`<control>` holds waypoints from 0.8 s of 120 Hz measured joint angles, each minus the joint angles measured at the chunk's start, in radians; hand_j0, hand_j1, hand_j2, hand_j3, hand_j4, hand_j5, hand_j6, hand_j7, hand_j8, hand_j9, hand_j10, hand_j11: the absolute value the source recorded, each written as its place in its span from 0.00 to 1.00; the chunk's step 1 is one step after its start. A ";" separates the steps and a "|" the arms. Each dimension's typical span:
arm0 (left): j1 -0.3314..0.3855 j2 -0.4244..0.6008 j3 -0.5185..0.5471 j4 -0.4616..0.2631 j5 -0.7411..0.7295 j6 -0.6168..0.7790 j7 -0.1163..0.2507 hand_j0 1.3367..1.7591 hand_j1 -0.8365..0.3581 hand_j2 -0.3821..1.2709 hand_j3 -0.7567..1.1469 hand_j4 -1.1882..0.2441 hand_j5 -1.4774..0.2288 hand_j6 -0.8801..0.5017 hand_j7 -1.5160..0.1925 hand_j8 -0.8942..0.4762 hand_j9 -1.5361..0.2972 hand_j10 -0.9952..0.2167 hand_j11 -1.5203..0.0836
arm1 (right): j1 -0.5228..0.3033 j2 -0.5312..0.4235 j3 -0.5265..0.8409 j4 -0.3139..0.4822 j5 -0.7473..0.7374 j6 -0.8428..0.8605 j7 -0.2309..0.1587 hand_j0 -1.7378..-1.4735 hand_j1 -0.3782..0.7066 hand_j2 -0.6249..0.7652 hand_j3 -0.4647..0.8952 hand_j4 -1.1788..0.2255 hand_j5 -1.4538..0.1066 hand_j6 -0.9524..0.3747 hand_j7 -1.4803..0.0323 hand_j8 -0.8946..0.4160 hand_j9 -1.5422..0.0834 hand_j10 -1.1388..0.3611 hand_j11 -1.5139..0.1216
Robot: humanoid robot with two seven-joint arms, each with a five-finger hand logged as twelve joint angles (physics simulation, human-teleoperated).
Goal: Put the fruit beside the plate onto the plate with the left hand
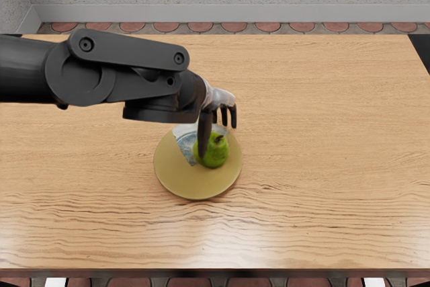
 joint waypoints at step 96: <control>0.350 0.474 -0.488 -0.136 -0.831 -0.146 0.000 0.76 0.74 0.26 0.40 0.65 0.67 0.45 0.69 0.47 0.66 0.61 0.74 | 0.000 0.000 0.002 0.000 0.000 0.000 -0.001 0.30 0.06 0.45 0.34 0.82 0.91 0.70 0.95 0.66 0.93 0.74 0.90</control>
